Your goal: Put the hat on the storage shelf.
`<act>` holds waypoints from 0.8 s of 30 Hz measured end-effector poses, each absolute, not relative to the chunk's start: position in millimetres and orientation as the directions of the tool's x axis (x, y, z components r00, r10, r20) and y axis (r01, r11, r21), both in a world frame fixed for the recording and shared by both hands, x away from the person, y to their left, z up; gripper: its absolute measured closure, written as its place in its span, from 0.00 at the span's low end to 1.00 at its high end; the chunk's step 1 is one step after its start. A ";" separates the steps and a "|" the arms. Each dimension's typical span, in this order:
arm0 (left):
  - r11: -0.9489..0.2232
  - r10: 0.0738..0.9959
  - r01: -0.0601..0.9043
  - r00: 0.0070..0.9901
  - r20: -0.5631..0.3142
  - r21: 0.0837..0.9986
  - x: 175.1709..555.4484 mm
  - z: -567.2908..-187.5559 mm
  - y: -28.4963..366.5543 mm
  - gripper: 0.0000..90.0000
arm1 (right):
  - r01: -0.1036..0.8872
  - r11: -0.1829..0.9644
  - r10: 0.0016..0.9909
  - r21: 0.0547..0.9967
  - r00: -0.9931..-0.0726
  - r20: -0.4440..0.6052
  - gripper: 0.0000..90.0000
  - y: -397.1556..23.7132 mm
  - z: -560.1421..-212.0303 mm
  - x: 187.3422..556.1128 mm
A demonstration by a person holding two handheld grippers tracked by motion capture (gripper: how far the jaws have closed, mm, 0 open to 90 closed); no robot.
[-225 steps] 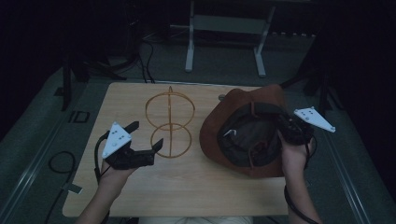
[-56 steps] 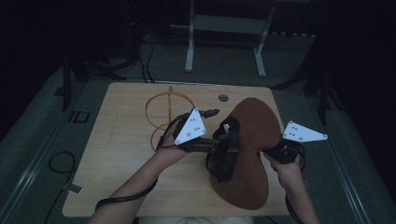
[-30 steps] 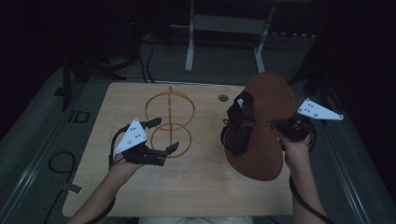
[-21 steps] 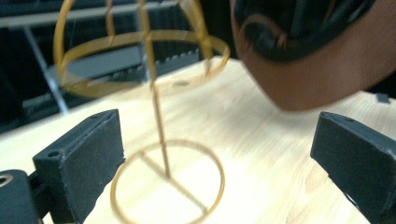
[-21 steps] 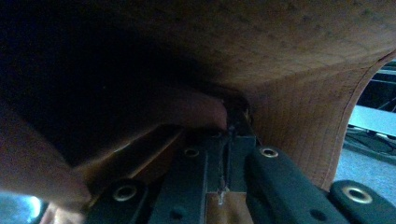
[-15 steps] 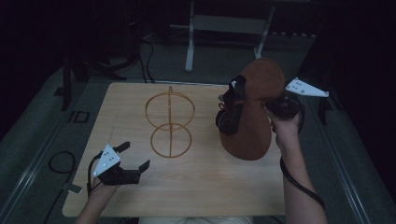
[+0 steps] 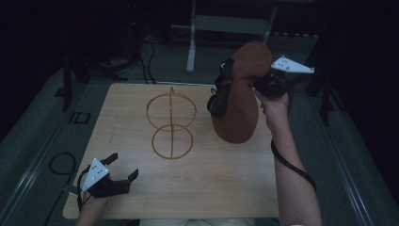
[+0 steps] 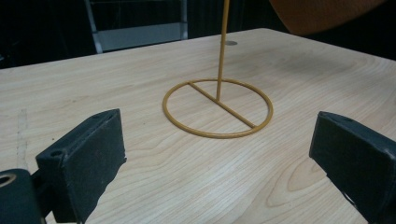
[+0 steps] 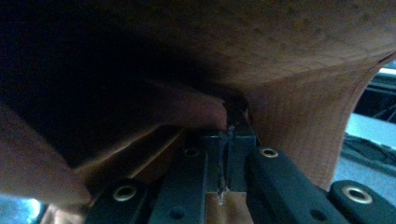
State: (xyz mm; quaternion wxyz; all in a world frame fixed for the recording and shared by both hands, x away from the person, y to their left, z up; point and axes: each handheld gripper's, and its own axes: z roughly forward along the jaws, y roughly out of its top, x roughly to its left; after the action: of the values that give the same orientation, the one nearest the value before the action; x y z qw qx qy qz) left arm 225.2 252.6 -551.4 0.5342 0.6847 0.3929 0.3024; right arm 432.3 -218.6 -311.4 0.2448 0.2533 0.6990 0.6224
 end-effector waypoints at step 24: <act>-0.076 0.866 0.229 0.498 -0.050 0.970 224.3 -557.2 260.8 0.05 | 0.019 0.353 0.386 0.935 -0.914 -0.127 0.96 -57.0 -315.7 440.0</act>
State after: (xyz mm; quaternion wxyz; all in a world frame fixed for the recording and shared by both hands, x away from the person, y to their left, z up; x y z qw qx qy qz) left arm 224.3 260.8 -557.2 0.5444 0.6728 0.4069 0.2922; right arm 440.0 -57.0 -315.7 0.1652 0.1257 0.8058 0.5546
